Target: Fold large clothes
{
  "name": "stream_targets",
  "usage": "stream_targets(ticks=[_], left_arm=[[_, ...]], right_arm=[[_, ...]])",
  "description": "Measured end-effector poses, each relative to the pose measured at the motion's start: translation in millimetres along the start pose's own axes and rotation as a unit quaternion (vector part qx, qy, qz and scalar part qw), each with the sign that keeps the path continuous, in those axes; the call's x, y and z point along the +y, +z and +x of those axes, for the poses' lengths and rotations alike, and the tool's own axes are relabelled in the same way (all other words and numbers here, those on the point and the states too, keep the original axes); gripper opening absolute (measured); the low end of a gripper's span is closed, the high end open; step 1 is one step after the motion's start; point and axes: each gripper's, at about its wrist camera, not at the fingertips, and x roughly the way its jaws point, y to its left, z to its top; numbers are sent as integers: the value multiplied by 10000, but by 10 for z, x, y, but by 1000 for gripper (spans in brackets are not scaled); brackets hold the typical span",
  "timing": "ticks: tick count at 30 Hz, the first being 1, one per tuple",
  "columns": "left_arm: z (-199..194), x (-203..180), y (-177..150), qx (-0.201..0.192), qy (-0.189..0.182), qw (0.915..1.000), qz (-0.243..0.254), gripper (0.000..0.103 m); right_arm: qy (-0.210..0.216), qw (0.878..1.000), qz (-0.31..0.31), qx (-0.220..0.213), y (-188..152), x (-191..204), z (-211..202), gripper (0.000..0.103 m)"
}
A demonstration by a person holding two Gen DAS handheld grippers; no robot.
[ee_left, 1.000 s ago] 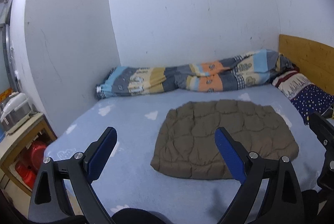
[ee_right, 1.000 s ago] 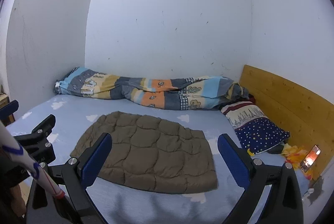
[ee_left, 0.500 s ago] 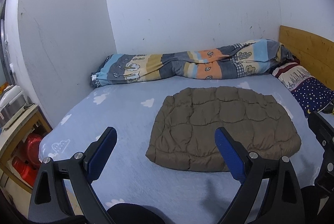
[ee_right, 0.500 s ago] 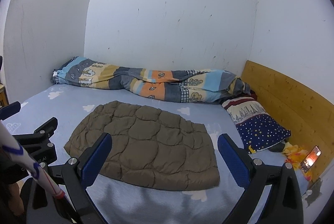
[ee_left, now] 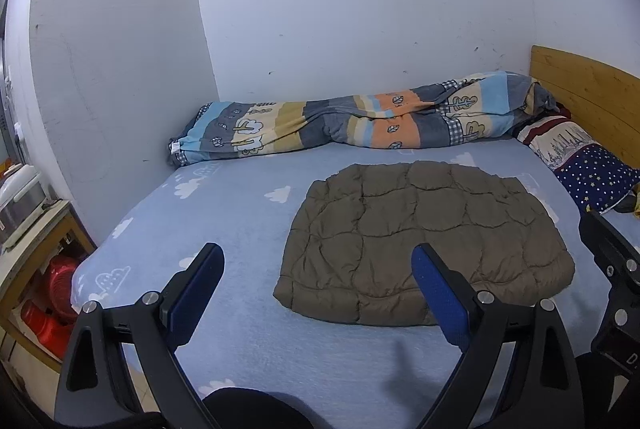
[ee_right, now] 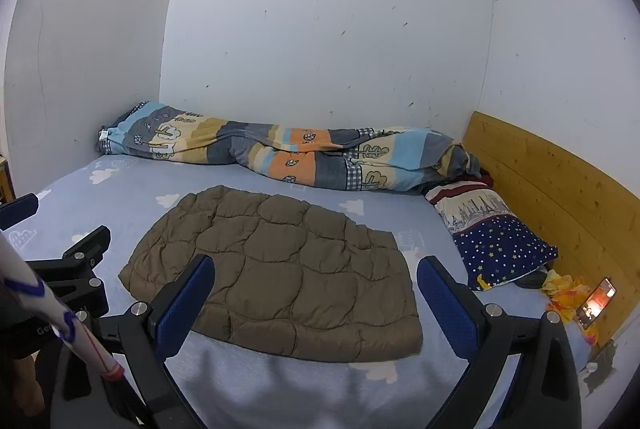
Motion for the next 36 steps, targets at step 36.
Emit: stream_targets(ticks=[36], left_arm=[[-22, -45, -2, -39, -64, 10000, -30, 94]], right_arm=[[-24, 9999, 108, 16, 5, -65, 9, 103]])
